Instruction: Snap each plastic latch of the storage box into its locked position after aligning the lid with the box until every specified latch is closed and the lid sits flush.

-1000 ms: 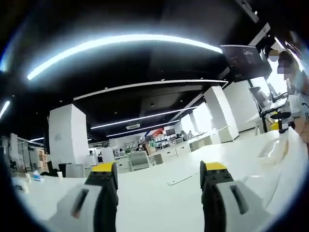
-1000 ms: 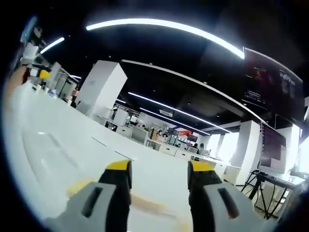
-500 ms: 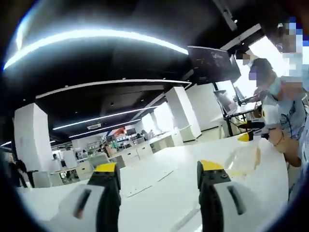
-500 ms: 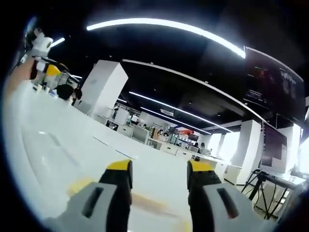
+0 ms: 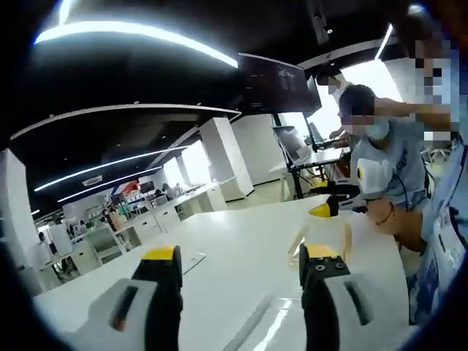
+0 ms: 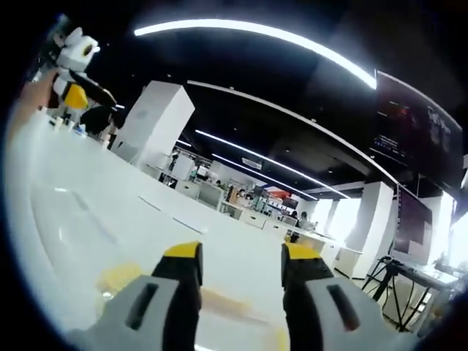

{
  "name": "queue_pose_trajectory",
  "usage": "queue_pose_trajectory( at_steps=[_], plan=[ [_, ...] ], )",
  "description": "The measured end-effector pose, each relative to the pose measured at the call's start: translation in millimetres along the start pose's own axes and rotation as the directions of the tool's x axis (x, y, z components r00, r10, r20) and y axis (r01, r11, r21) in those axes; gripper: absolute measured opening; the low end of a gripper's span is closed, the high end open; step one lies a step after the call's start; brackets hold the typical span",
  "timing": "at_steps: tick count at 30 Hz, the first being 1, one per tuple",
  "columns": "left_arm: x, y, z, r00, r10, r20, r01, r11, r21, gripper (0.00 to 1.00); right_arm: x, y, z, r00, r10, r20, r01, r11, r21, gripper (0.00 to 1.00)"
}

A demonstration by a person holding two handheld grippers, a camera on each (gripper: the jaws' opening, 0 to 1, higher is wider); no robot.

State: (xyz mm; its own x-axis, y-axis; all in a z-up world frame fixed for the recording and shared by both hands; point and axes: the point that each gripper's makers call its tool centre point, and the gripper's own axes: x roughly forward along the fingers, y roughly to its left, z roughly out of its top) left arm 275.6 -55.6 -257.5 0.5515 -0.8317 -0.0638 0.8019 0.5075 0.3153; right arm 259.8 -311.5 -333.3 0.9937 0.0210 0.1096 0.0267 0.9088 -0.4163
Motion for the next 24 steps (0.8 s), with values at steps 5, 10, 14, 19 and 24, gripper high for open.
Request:
queue_pose_trajectory(
  at_steps=[5,10,14,19,24],
  plan=[
    [19.7,-15.1,-5.7,0.998,-0.063,-0.032,0.063,0.998,-0.004,0.65,-0.5,-0.6,0.1,1.000,-0.005,0.006,0.005,1.000,0.000,0.42],
    [39.8,-34.4,-12.2,0.985,-0.151,-0.081,0.150,0.989,-0.015,0.65,-1.5,-1.9,0.1,1.000,-0.010,0.008,0.010,1.000,0.003,0.42],
    [58.4,-58.0,-22.8,0.959,-0.241,-0.151,0.244,0.970,-0.003,0.65,-1.5,-3.4,-0.4,1.000,-0.014,0.009,0.014,1.000,0.005,0.42],
    [82.7,-82.6,-30.5,0.930,-0.316,-0.190,0.321,0.947,-0.002,0.56,-0.9,-3.2,-1.7,1.000,-0.011,0.006,0.011,1.000,0.008,0.41],
    [100.3,-103.4,-44.9,0.883,-0.375,-0.282,0.392,0.920,0.003,0.59,-1.6,-2.3,-0.6,1.000,-0.007,0.011,0.007,1.000,0.011,0.40]
  ],
)
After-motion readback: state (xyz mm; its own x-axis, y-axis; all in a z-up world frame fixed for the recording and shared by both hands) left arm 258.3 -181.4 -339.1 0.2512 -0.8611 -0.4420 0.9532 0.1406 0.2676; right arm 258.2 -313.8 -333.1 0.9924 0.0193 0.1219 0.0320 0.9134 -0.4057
